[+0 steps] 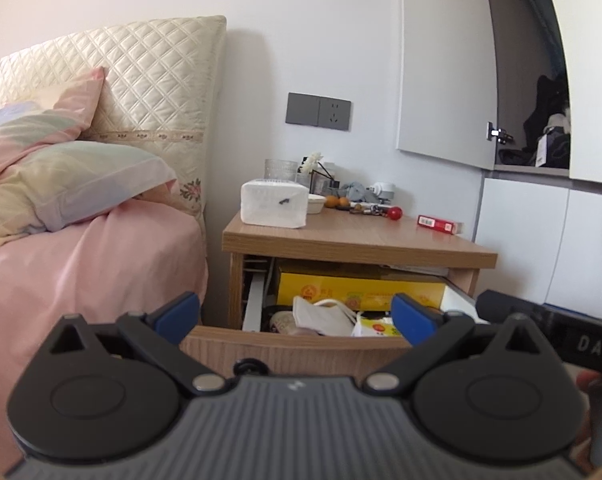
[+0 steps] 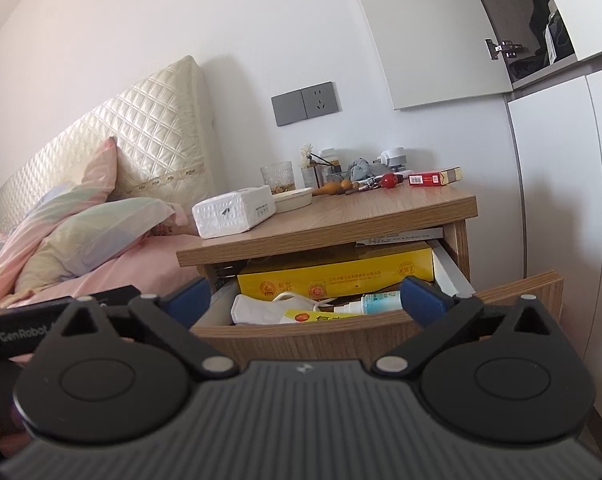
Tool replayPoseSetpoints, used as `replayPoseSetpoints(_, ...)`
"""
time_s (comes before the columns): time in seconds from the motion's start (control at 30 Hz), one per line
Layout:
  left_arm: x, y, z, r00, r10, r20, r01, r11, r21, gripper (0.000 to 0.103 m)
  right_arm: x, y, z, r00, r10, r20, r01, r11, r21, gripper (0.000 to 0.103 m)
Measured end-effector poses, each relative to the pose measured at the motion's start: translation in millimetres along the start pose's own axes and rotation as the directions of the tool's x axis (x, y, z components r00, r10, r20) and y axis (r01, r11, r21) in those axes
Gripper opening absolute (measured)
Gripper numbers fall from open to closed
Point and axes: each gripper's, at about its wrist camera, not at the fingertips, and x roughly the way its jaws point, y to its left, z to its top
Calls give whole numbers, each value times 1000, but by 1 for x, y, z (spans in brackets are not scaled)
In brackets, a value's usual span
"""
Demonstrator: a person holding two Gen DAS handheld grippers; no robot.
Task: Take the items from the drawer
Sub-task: 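Reach the right gripper into the open drawer toward the medicine box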
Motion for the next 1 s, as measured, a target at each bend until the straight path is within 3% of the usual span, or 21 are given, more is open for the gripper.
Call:
replayPoseSetpoints(0.23,-2,-8,-2,1000,-3,9,3,1000,12,103,-2,-9,6,1000,12,-10,-12,999,35,103)
replayPoseSetpoints(0.37,-3,-9,-3,1000,-7,8,7,1000,13,103,7,-21,19,993,99,-62,-95,993,67,103)
replayPoseSetpoints(0.4,-4,-9,-3,1000,-12,10,11,1000,15,103,10,-23,23,989,125,-77,-121,991,58,103)
replayPoseSetpoints(0.5,-7,-10,-4,999,-33,12,32,999,16,103,31,-16,47,973,173,-152,-191,975,-111,103)
replayPoseSetpoints(0.6,-10,-11,-5,999,-48,16,47,999,19,103,66,-16,74,919,245,-310,-300,943,-143,103)
replayPoseSetpoints(0.7,-13,-10,-5,998,-58,22,58,998,11,103,110,-14,89,832,259,-490,-380,910,-164,103)
replayPoseSetpoints(0.77,-13,-9,-5,998,-61,23,61,998,2,103,145,-17,92,776,230,-587,-387,909,-155,103)
replayPoseSetpoints(0.83,-14,-7,-5,998,-63,24,63,998,-6,103,173,-21,93,740,201,-642,-371,918,-140,103)
replayPoseSetpoints(1.0,-17,-3,-5,997,-70,27,70,997,-27,103,220,-18,72,575,196,-794,-434,896,-94,103)
